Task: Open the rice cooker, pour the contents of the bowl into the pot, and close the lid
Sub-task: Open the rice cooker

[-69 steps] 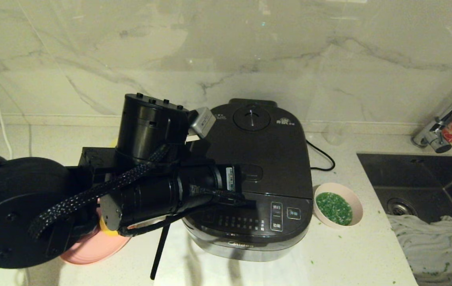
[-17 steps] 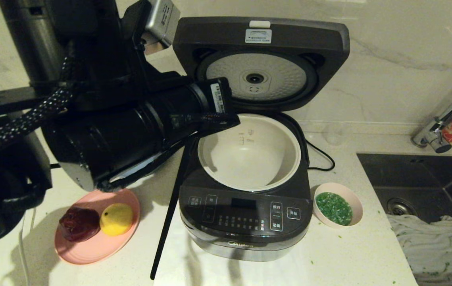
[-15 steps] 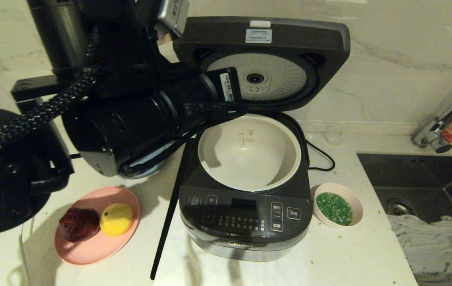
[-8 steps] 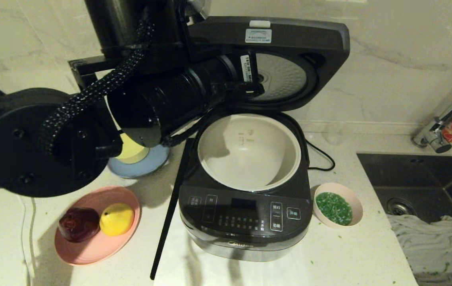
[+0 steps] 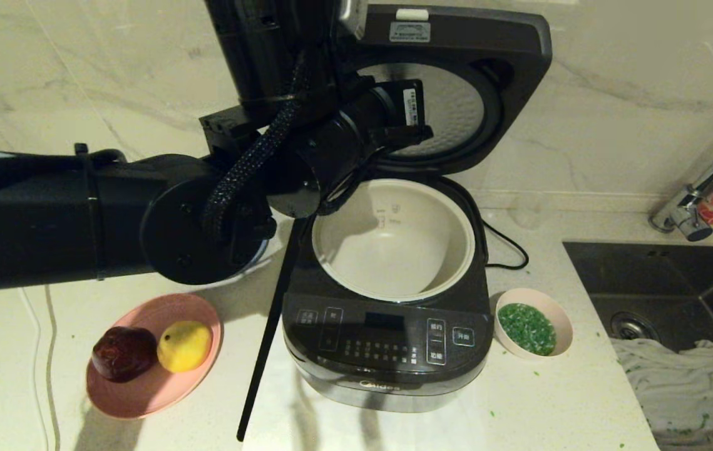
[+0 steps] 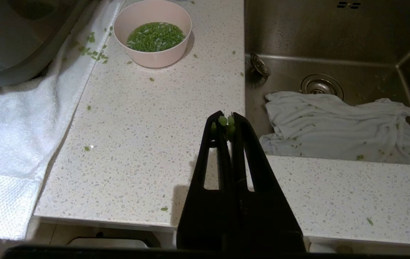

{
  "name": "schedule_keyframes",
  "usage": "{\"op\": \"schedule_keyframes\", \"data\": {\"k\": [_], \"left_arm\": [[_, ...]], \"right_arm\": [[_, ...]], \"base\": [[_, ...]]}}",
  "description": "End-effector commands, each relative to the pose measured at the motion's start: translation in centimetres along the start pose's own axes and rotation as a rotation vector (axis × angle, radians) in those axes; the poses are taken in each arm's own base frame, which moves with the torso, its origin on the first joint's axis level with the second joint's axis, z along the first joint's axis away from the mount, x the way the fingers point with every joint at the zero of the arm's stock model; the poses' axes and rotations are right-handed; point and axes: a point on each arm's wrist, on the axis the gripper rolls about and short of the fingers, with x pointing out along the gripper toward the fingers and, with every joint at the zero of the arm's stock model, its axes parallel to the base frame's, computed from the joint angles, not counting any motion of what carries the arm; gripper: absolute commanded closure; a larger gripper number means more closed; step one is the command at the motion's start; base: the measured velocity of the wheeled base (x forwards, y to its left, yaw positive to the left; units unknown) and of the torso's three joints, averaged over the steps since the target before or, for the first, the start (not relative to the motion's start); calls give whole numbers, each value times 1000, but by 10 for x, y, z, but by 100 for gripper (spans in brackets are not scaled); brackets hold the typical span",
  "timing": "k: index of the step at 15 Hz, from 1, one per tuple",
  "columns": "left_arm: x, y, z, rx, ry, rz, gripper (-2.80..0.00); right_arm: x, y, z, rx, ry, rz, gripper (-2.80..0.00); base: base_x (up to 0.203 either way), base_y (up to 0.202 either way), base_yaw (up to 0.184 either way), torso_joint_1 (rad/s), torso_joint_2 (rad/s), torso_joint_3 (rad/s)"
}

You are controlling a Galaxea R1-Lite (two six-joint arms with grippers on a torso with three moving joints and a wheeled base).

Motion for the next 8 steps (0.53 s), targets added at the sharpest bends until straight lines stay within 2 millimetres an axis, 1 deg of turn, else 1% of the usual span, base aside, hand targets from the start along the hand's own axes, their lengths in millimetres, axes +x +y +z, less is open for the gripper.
{"op": "schedule_keyframes", "data": {"k": [1,4,8], "left_arm": [[11,3,-7,13,0,19,0],[21,13,-7,23,-39,44,0],[29,16,-14,38,-37,53,0]], "right_arm": [[0,0,0,0,0,0,0],[0,0,0,0,1,0,0],[0,0,0,0,0,0,0]], "base": [[0,0,0,0,0,0],[0,0,0,0,0,0],[0,0,0,0,0,0]]}}
